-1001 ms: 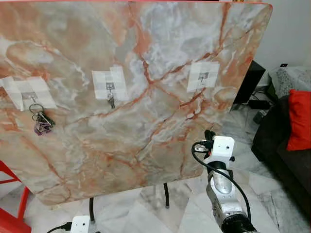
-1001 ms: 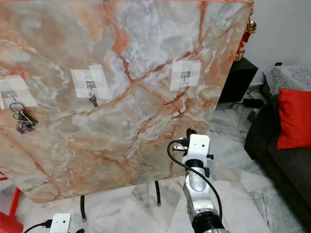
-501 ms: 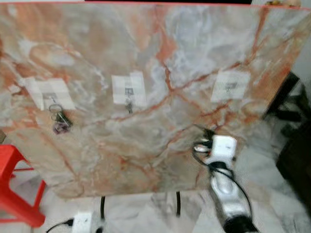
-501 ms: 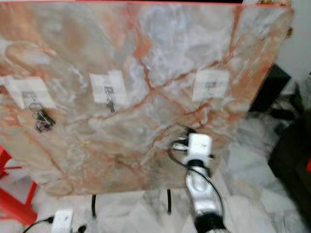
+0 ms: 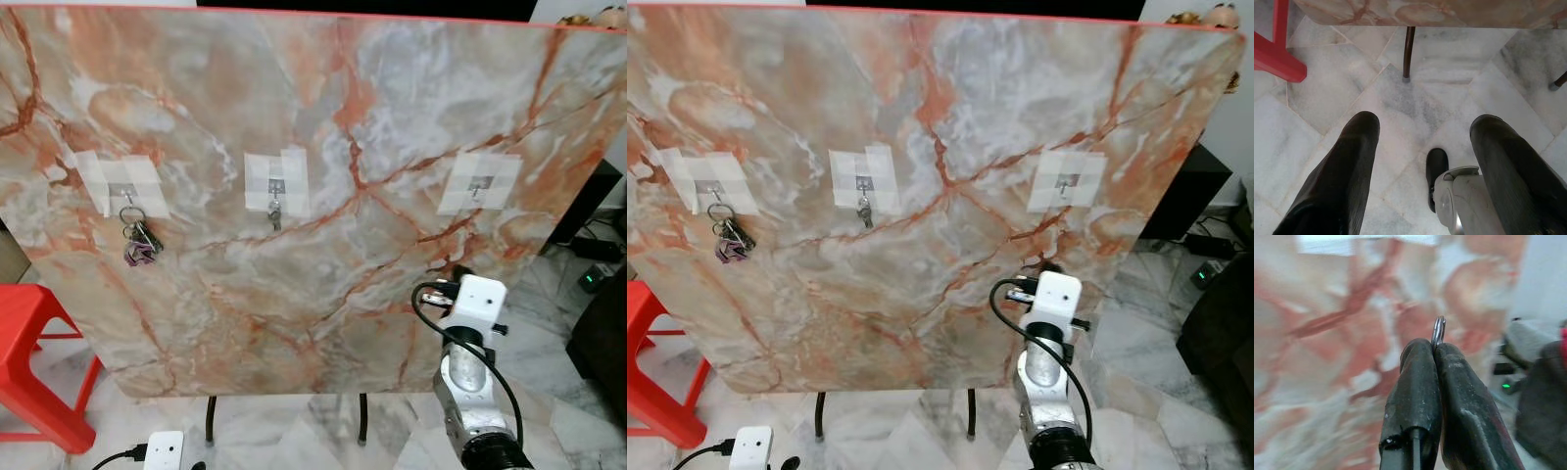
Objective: Hang keys on a hook
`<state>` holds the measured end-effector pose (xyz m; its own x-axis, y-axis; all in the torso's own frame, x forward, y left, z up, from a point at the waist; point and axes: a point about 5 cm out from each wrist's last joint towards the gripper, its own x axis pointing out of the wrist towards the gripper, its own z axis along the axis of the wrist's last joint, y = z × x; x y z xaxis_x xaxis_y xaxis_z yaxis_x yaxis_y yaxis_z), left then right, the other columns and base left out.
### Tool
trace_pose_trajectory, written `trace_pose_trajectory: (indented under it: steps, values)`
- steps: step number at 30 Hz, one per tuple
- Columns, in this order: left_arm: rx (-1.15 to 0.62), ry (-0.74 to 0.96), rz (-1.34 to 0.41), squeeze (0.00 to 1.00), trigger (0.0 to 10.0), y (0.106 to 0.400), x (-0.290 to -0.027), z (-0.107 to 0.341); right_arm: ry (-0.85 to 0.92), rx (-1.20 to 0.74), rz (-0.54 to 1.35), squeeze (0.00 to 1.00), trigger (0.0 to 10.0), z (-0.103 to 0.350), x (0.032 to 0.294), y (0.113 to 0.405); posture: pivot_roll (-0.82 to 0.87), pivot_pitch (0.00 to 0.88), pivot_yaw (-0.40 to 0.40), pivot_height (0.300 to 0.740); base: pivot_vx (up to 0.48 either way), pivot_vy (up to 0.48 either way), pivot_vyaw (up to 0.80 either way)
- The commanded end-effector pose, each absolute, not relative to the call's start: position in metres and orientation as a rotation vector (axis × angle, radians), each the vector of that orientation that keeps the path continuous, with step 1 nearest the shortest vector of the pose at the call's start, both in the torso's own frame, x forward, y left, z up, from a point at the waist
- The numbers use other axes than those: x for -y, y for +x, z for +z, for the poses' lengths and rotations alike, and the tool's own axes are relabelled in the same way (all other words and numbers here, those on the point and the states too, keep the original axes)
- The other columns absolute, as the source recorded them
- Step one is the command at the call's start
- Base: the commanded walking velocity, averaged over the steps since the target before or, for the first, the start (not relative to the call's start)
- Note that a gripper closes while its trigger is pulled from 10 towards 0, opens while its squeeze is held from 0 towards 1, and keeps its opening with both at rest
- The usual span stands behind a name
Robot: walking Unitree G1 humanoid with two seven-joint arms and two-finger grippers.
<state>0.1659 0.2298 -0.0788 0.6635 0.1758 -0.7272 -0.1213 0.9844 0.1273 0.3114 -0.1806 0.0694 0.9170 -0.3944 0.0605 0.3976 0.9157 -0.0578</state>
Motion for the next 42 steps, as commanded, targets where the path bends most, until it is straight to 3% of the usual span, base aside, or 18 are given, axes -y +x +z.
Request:
trace_pose_trajectory:
  steps: [1,15,42]
  values:
    - [-0.844,0.071,0.166,0.0,10.0,0.162,-0.23,-0.081,-0.127,0.094,-0.442,0.0,10.0,0.083,0.186,0.319,0.05,0.0,-0.065,0.74,0.0,0.0,0.0]
    - [-0.861,0.071,0.176,0.0,10.0,0.159,-0.234,-0.082,-0.377,0.197,-0.44,0.0,10.0,0.117,0.188,0.345,0.06,0.0,-0.063,0.74,0.0,0.0,0.0]
    - [-0.886,0.069,0.186,0.0,10.0,0.156,-0.236,-0.083,-0.496,0.195,-0.393,0.0,10.0,0.133,0.187,0.364,0.06,0.0,-0.064,0.74,0.0,0.0,0.0]
